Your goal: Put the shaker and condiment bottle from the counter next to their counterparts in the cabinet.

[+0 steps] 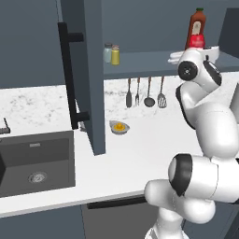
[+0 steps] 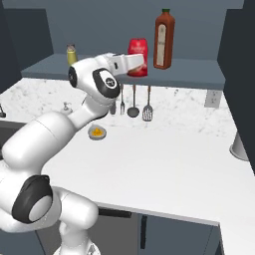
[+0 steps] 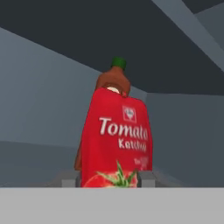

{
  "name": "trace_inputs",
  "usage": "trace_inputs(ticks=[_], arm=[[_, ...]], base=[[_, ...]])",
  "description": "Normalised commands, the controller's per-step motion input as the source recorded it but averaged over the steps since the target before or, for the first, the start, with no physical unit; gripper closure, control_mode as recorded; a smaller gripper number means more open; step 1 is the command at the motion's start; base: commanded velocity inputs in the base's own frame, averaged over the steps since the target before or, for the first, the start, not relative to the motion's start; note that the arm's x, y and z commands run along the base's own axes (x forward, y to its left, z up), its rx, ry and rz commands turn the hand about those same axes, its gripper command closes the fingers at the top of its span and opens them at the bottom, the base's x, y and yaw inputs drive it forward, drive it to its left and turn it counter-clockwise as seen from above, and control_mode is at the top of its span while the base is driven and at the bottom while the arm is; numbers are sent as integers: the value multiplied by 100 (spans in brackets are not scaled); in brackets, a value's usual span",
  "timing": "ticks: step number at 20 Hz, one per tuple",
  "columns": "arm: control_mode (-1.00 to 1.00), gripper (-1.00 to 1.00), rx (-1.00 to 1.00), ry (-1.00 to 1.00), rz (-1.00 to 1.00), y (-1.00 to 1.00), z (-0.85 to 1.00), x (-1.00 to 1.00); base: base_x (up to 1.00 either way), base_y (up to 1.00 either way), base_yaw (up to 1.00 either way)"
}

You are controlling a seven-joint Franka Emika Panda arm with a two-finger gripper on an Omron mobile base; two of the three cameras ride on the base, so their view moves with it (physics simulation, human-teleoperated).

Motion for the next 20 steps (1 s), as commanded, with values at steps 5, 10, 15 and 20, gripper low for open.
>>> trace_inputs(ticks=[5, 10, 15, 20], arm=[[-100, 100, 2, 0, 0, -1, -12, 20], [-100, 100, 3, 0, 1, -3, -5, 30], [-100, 100, 1, -4, 1, 0, -6, 25], [-100, 100, 1, -6, 0, -7, -1, 20]], base=[[0, 0, 0], [0, 0, 0], [0, 0, 0], [0, 0, 0]])
